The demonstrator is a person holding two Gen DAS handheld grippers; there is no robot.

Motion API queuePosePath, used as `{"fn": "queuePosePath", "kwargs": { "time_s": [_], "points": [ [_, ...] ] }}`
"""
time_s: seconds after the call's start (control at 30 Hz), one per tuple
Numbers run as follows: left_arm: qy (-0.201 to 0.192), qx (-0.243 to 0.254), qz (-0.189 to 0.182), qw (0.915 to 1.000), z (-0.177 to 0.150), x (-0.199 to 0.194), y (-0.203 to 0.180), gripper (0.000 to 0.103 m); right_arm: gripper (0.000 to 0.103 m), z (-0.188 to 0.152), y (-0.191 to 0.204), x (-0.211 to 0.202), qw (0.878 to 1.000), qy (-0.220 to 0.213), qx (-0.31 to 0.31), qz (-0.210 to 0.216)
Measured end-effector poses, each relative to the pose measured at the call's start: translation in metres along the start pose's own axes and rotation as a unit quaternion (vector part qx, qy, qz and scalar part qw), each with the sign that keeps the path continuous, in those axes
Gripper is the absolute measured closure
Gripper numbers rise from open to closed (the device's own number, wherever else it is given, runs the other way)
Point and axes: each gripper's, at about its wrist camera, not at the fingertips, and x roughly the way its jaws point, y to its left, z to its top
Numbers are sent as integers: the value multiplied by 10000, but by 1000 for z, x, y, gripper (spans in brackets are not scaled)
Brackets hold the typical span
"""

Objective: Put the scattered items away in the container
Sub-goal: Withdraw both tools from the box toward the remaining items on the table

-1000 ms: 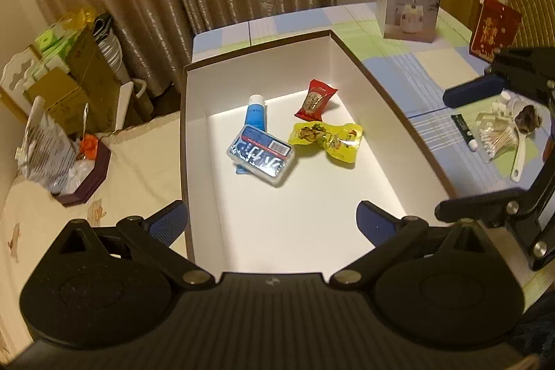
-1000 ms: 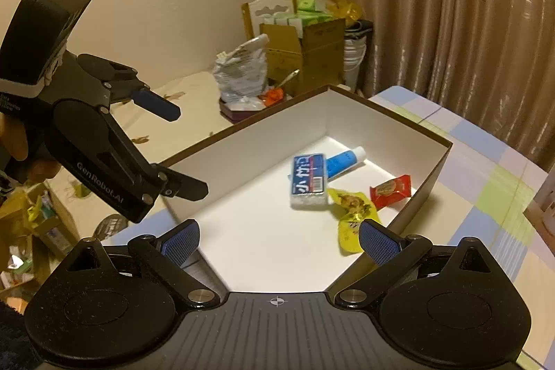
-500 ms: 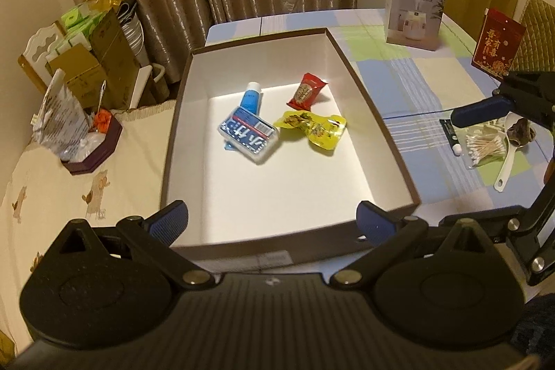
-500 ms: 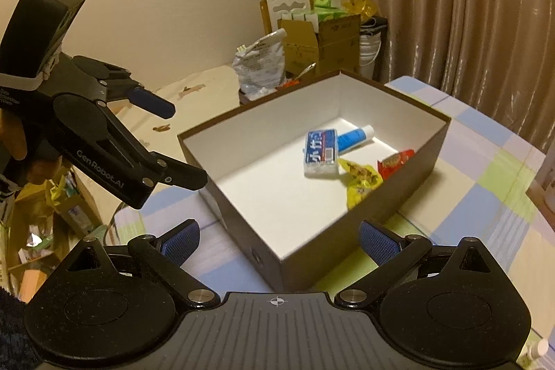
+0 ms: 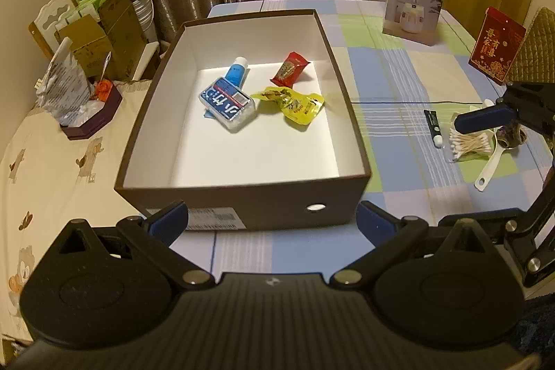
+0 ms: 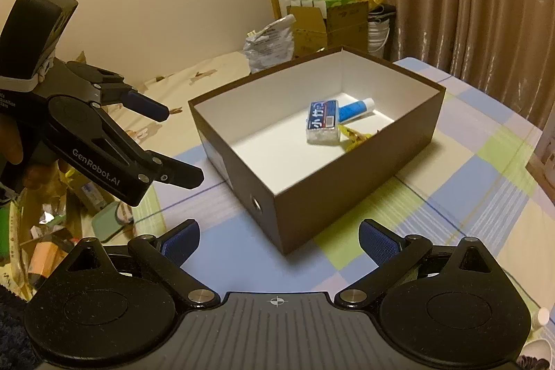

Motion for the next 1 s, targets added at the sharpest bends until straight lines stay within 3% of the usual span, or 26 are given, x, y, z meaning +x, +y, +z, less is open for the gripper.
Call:
{"fn": "queuePosePath", "kwargs": {
  "time_s": [0.6,1.0],
  "points": [
    [-52,-252,47,9997,-17,-12,-58,1,0,-46,-22,-47,9997,-8,202,-141],
    [-118,-37,-618,9980,-13,2,-111,1,0,-93,-54,-94,9915,29,912,-926]
  ]
}}
